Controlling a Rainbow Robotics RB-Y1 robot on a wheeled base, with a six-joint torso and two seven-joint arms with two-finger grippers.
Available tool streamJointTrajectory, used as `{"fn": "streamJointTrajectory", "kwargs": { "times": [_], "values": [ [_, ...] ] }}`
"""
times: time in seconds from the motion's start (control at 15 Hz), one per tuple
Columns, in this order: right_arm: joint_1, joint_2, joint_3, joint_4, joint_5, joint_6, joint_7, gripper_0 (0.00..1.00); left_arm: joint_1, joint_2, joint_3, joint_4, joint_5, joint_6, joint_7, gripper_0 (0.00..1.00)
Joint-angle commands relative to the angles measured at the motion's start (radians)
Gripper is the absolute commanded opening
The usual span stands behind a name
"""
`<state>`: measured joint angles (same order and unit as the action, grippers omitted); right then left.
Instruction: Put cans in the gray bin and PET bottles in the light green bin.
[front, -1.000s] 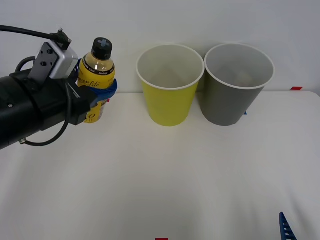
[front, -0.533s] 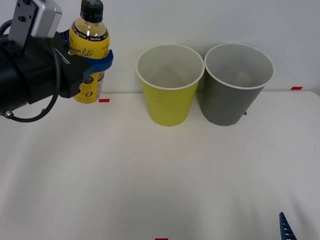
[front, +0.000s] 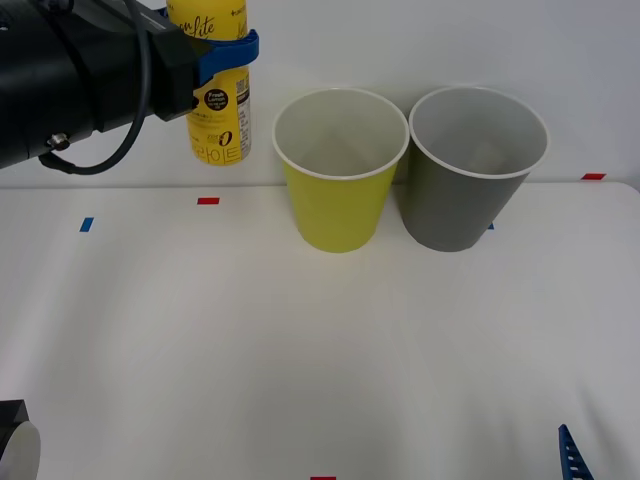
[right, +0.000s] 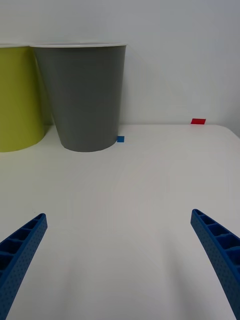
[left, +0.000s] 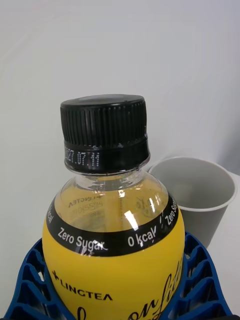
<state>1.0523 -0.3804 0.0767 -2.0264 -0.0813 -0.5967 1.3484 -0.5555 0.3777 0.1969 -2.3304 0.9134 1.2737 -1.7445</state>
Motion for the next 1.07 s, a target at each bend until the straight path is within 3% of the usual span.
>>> {"fn": "streamJointTrajectory", "kwargs": {
  "times": [0.07, 0.27, 0.47, 0.87, 1.07],
  "values": [
    [0.0, 0.0, 0.0, 0.0, 0.0, 0.0, 0.0, 1.0, -0.061, 0.003, -0.065, 0.046, -0.085, -0.099, 0.013, 0.0],
    [0.0, 0.0, 0.0, 0.0, 0.0, 0.0, 0.0, 1.0, -0.098, 0.003, -0.143, 0.085, -0.192, -0.189, 0.039, 0.0],
    [0.0, 0.0, 0.0, 0.0, 0.0, 0.0, 0.0, 1.0, -0.119, 0.003, -0.217, 0.186, -0.223, -0.294, 0.068, 0.0],
    [0.0, 0.0, 0.0, 0.0, 0.0, 0.0, 0.0, 1.0, -0.202, 0.003, -0.347, 0.424, -0.226, -0.511, 0.102, 0.0],
    [0.0, 0.0, 0.0, 0.0, 0.0, 0.0, 0.0, 1.0, -0.215, 0.003, -0.389, 0.465, -0.226, -0.571, 0.111, 0.0]
  ]
}}
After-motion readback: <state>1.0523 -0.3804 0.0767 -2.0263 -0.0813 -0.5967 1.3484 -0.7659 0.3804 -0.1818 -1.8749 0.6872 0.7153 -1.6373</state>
